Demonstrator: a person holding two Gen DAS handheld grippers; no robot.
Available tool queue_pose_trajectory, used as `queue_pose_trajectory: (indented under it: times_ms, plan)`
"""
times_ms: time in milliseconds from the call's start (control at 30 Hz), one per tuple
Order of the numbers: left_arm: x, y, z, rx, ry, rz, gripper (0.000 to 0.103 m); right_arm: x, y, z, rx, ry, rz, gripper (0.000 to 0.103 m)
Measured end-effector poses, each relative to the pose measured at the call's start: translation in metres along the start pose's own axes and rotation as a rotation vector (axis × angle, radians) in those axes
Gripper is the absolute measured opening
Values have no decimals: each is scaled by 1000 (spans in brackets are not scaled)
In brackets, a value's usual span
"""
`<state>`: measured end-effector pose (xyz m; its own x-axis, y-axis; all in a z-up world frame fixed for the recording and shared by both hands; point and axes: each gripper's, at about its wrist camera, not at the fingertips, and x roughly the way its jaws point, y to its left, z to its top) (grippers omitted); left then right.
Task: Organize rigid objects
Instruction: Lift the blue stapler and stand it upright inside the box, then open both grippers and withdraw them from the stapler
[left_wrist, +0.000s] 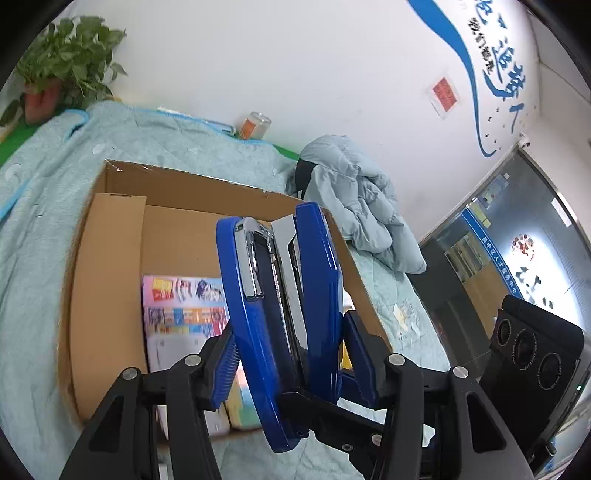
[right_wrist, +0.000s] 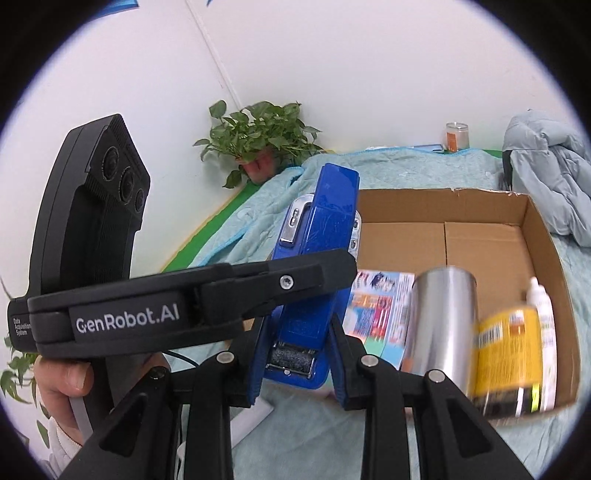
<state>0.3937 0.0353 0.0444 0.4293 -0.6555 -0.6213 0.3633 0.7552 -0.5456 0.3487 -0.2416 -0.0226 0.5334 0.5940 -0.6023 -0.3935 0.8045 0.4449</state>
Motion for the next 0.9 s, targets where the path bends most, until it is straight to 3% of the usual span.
queue_pose_trajectory:
  times_ms: [233, 567, 767, 800, 833, 867, 900]
  plan:
    - [67, 40, 26, -67, 94, -33, 50, 43, -36, 17, 32, 101, -25, 28]
    - [130, 78, 8, -132, 205, -82, 52, 75, -54, 2, 59, 194, -114, 28]
    - [145, 75, -5, -90, 253, 5, 56, 85, -52, -6, 75, 236, -154, 29]
    - [144, 73, -6, -80, 256, 22, 58, 84, -52, -4, 79, 231, -160, 30]
    - [141, 71, -7, -70, 253, 31, 68, 80, -50, -4, 71, 211, -184, 31]
    - [134, 69, -7, -60, 231, 48, 76, 75, -48, -1, 60, 185, -200, 34]
    - [119, 64, -8, -29, 169, 100, 77, 66, -45, -1, 41, 149, -210, 41]
